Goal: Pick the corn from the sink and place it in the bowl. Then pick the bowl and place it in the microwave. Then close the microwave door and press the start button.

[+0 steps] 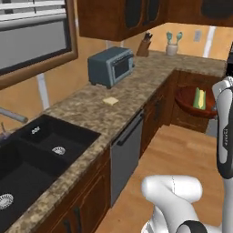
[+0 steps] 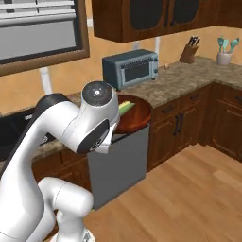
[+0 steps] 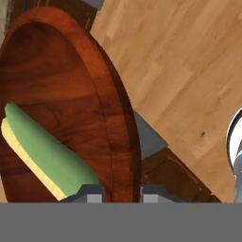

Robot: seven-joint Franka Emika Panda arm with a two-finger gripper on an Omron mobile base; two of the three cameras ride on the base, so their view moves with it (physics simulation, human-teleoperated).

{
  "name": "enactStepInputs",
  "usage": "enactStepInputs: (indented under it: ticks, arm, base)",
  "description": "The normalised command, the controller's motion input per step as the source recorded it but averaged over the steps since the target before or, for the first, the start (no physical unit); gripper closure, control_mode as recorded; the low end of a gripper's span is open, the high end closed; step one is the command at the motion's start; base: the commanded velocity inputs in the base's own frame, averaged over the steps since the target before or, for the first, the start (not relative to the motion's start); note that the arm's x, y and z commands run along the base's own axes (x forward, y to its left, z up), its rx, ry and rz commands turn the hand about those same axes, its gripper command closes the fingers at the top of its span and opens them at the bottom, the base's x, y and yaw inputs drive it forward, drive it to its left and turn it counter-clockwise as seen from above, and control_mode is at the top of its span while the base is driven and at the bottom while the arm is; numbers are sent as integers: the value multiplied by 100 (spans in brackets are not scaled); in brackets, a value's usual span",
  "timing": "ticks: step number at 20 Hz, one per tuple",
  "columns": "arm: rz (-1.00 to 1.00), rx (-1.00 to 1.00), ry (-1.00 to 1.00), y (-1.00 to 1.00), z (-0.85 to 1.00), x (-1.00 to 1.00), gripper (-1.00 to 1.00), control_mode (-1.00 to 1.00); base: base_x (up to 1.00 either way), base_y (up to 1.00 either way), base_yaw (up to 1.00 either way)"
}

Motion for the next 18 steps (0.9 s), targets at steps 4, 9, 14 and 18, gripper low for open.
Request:
enactStepInputs:
  ticks: [4, 9, 14, 18]
  arm:
    - [0, 0, 0, 0, 0, 0, 100, 100]
    - [0, 0, 0, 0, 0, 0, 100, 100]
    - [0, 0, 0, 0, 0, 0, 100, 100]
    - [0, 0, 0, 0, 0, 0, 100, 100]
  base:
    - [0, -1, -67]
    - [31, -37, -59]
    - [66, -75, -43]
    - [94, -68, -30]
